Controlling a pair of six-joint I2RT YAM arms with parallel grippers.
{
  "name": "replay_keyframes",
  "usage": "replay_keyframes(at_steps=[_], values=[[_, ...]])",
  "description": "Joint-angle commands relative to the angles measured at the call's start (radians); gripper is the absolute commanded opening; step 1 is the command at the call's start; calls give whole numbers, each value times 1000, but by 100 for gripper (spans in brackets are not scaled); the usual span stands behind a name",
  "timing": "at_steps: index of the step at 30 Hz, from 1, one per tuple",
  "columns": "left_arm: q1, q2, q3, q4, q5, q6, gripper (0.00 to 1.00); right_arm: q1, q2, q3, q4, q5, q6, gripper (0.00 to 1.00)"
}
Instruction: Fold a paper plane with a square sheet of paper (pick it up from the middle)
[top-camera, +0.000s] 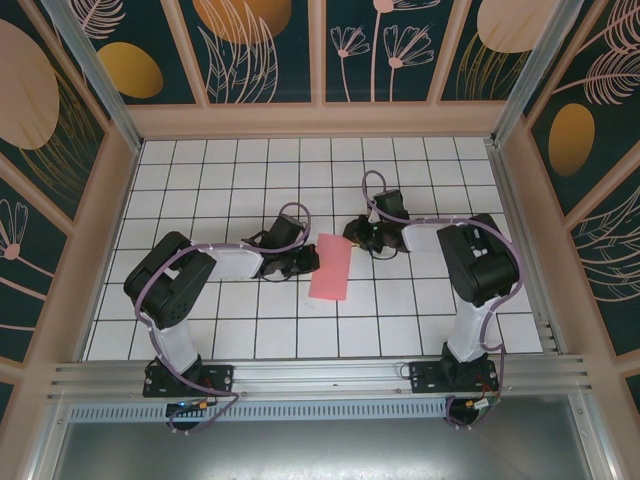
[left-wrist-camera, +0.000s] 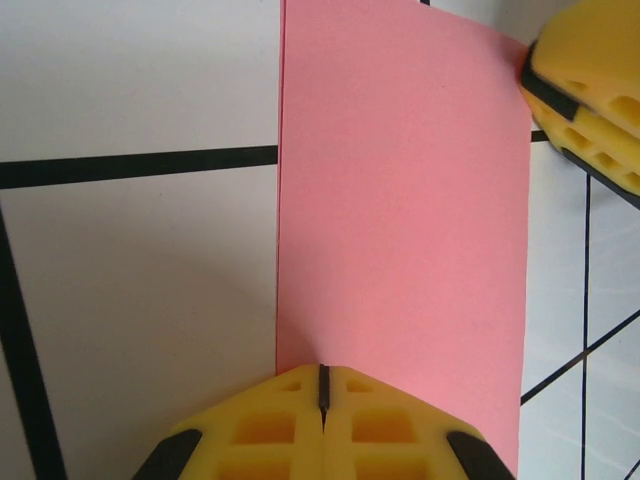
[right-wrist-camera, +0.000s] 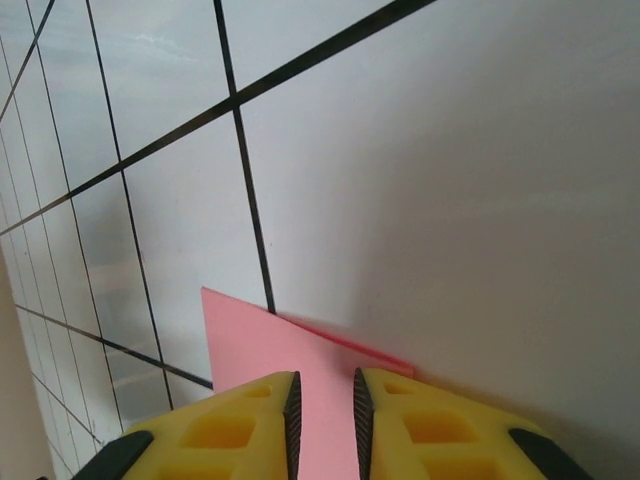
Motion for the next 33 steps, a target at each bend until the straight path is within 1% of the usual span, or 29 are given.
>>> replay_keyframes(at_steps=[1, 5, 7, 8, 10, 11, 14, 15, 17, 19, 20, 22, 24, 28, 33], values=[[-4, -21, -14, -122, 0, 10, 0, 22, -107, 27, -110, 78, -30, 30], [-4, -71, -28, -89, 26, -36, 0, 66, -183, -44, -134, 144, 6, 36], [-3, -93, -42, -74, 22, -59, 0, 87, -207, -77, -138, 160, 31, 37], [-4, -136, -51, -70, 17, -66, 0, 101, -220, -98, -131, 166, 44, 37], [-3, -173, -57, -70, 11, -70, 2, 122, -241, -130, -104, 166, 56, 37], [-4, -192, -62, -67, 7, -73, 4, 150, -248, -140, -99, 170, 66, 37], [-2, -256, -80, -63, -28, -79, 11, 183, -260, -167, -81, 176, 85, 37], [1, -274, -85, -71, -44, -78, 23, 190, -265, -179, -74, 179, 94, 37], [14, -300, -99, -74, -63, -77, 31, 200, -280, -206, -52, 180, 110, 36], [29, -314, -119, -62, -56, -80, 40, 204, -293, -227, -40, 186, 123, 37], [36, -317, -128, -48, -41, -82, 45, 203, -300, -235, -36, 188, 127, 37], [47, -310, -137, -8, 13, -83, 49, 204, -309, -246, -42, 200, 131, 36], [54, -290, -136, 32, 71, -89, 55, 203, -324, -253, -61, 221, 132, 37], [61, -230, -124, 111, 186, -102, 57, 204, -357, -277, -54, 227, 140, 36], [68, -164, -106, 141, 225, -107, 58, 203, -396, -321, -31, 224, 155, 36]])
